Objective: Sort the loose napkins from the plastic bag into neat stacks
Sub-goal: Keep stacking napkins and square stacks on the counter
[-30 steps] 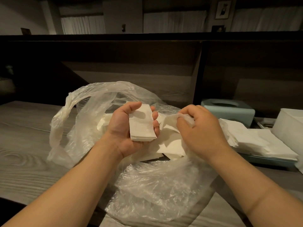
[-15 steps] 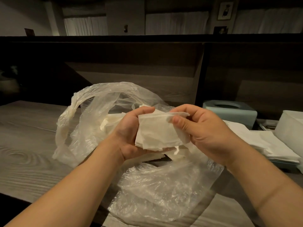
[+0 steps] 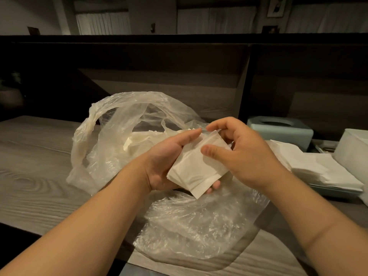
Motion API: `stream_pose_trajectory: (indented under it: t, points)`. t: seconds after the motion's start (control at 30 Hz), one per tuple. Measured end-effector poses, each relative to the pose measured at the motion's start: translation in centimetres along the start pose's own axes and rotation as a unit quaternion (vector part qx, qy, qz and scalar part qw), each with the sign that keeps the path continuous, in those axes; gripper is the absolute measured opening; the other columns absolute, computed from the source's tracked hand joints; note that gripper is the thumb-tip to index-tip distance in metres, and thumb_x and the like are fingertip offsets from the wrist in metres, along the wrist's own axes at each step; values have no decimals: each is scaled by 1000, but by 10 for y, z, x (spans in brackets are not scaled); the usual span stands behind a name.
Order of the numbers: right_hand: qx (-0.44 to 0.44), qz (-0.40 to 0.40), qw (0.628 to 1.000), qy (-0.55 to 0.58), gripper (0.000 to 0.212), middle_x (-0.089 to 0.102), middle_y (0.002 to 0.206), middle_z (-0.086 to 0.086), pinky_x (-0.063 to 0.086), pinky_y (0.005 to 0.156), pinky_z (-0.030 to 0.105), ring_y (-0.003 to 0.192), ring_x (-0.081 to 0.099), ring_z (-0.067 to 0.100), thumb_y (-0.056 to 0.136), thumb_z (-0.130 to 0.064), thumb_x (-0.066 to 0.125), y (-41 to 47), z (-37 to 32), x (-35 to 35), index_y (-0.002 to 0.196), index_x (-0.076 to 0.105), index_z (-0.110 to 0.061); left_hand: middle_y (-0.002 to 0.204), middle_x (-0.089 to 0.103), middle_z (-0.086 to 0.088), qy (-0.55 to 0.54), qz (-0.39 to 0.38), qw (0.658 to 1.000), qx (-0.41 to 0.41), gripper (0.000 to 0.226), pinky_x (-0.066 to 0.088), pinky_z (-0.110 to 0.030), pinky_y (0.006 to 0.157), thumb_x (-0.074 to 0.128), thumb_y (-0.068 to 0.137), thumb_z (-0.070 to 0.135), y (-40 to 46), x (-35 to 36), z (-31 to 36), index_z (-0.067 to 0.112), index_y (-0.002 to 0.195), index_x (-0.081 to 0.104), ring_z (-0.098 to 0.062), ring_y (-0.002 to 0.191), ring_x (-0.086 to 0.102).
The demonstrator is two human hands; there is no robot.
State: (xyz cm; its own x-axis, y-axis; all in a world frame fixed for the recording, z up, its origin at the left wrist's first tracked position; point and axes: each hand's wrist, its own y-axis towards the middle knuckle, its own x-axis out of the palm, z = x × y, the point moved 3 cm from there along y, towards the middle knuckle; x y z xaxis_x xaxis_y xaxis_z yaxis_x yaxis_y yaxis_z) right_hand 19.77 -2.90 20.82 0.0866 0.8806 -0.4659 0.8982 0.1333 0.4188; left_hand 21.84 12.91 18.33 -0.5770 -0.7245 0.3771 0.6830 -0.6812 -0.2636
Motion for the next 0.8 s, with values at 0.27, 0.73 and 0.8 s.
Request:
stream_pose_trajectory:
  t: [0.27,0.73,0.8]
  points:
    - [107,-6,992,63,15,77,91,-10,58,72,32,83,74,8,93,-20,71,3,10,-1,104,69,-30,108,69,-22,-46,30,998,17,56,52,-48,83,52,93,54,1,-2,2,11,126,68,-38,84,67]
    - [28,2,997,73,14,74,86,-10,55,53,23,58,67,9,94,-18,71,-1,-1,0,102,70,-29,118,68,-19,-16,-17,999,39,80,51,-46,97,39,92,77,9,-4,-1,12,126,72,-35,100,67]
    - [25,20,996,85,14,73,87,-9,52,51,19,60,67,4,94,-18,71,-1,0,1,102,70,-29,117,68,-18,-2,-43,998,49,86,52,-46,97,41,87,82,9,-3,-2,13,130,68,-35,99,67]
